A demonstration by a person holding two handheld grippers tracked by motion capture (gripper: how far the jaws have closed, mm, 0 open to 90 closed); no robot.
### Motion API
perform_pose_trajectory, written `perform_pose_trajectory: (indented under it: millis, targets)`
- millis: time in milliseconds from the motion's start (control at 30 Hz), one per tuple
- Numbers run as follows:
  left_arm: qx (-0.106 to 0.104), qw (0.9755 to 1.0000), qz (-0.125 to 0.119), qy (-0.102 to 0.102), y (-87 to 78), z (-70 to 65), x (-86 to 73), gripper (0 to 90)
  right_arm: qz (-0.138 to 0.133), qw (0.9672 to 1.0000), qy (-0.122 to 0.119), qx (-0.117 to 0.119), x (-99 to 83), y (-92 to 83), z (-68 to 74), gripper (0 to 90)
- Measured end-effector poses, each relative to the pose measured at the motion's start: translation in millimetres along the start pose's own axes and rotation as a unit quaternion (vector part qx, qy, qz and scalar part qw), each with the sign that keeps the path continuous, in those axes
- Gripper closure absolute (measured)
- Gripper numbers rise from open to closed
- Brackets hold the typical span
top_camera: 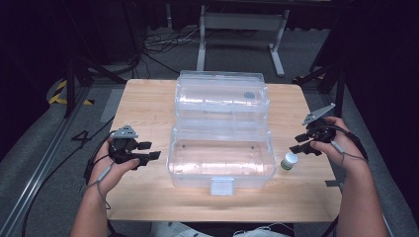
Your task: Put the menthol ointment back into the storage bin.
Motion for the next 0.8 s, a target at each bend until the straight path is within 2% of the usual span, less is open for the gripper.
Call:
perform_pose_trajectory:
  millis: [433, 800]
  targets:
    - [0.000, 1.0000, 0.003, -0.002, 0.8, 0.6, -1.3, 45.2, 0.043, 0.9990, -0.006, 0.013, -10.7, 10.9, 3.5, 42.7]
    - [0.000, 1.0000, 0.004, -0.001, 0.9, 1.6, -2.1, 44.8, 0.067, 0.9973, -0.005, 0.030, -18.6, 20.1, 7.6, 41.7]
Point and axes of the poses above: each handheld gripper's, and its own axes: y roughly forward along the jaws, x roughly out of its top, z roughly to its left, the point moved 10 cm from there along y, roughly forward along the jaws, and after that the axes turned 6 degrees about -z, right-handed, at the moved point
